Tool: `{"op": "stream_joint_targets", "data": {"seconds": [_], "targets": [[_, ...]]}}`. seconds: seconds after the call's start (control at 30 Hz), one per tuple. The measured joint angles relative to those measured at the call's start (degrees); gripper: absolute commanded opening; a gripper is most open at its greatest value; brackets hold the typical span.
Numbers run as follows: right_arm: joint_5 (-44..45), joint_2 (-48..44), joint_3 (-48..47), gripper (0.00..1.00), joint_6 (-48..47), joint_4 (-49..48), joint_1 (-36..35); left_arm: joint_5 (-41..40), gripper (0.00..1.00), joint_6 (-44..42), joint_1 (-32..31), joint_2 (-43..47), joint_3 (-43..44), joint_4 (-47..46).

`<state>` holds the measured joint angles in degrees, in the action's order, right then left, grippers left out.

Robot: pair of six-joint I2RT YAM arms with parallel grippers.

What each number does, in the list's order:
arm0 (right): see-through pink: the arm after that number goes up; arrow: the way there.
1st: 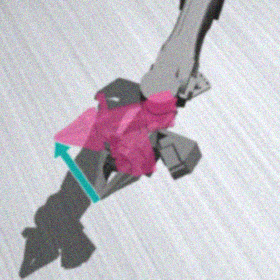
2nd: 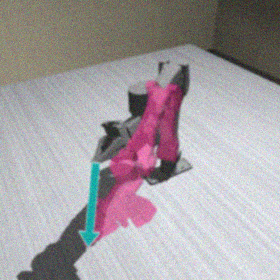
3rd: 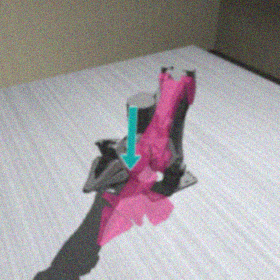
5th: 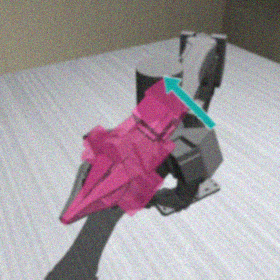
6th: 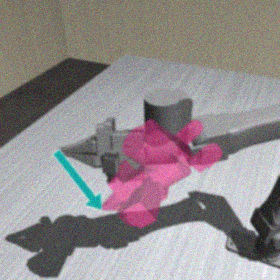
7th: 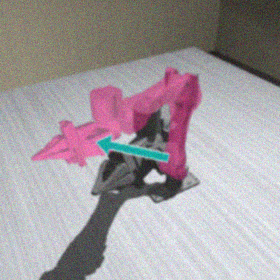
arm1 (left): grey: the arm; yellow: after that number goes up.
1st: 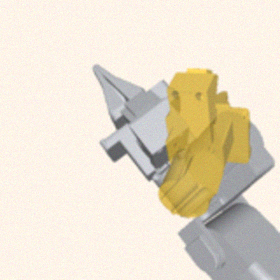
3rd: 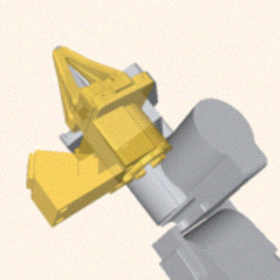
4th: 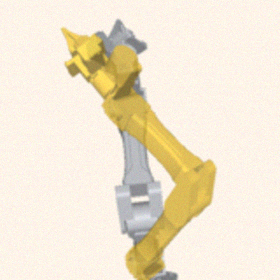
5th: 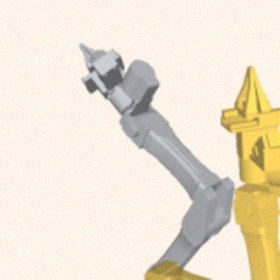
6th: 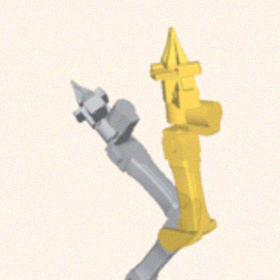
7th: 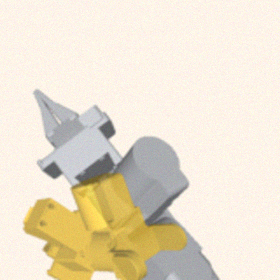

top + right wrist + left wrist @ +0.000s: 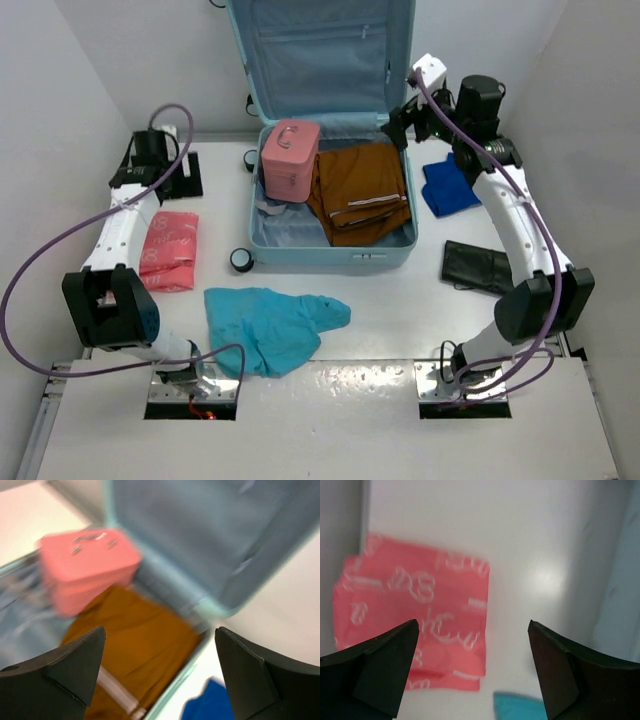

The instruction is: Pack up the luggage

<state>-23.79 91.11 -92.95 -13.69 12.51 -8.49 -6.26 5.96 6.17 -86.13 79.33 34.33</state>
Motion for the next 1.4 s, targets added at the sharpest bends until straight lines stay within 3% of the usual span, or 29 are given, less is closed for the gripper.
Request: {"op": "stream_joint_targets", "data": {"seconds": [0.13, 0.33, 0.67, 0.77, 0.87, 1.0, 1.07, 1.17, 1.2, 1.3, 1.4], "targets": [[-1.44, -1.88, 5.73, 0.90, 0.94, 7.41, -0.55, -0.24, 1.00, -2.73, -0.33, -0.59, -8.74, 5.88], [-0.83, -1.79, 12.55, 0.90, 1.77, 16.79, -0.26, -4.79, 1.00, -2.23, -4.59, -2.60, -13.92, 6.75], [0.00, -2.01, 12.63, 0.90, 1.81, 18.21, -0.26, -12.76, 0.95, -0.15, -4.85, -11.65, -16.94, 2.71], [0.26, -2.32, 12.63, 0.90, 1.81, 18.34, -0.24, -13.53, 0.90, 0.22, -4.52, -13.77, -16.94, 1.75], [0.70, -2.67, 12.63, 0.90, 1.75, 18.49, -0.22, -13.44, 0.77, 0.57, -3.48, -14.88, -16.92, 0.98], [1.27, -3.34, 12.68, 0.90, 1.38, 18.88, -0.22, -12.41, 0.51, 0.59, -1.18, -16.04, -16.61, 0.63], [1.46, -3.78, 12.70, 0.90, 1.05, 19.02, -0.22, -11.96, 0.45, 0.72, -0.22, -16.65, -16.17, 0.63], [1.88, -4.46, 12.70, 0.90, 0.52, 19.26, -0.09, -11.17, 0.26, 0.61, 0.70, -17.09, -15.87, 0.63], [2.08, -4.63, 12.70, 0.90, 0.35, 19.30, -0.04, -10.62, 0.11, 0.50, 0.85, -17.20, -15.78, 0.61], [2.38, -4.83, 12.70, 0.90, 0.13, 19.34, 0.11, -8.74, 0.00, -0.15, 1.05, -17.20, -15.67, 0.63], [2.60, -4.87, 12.70, 0.90, 0.02, 19.50, 0.11, -5.40, 0.00, -0.79, 1.70, -14.75, -16.70, -0.22]]}}
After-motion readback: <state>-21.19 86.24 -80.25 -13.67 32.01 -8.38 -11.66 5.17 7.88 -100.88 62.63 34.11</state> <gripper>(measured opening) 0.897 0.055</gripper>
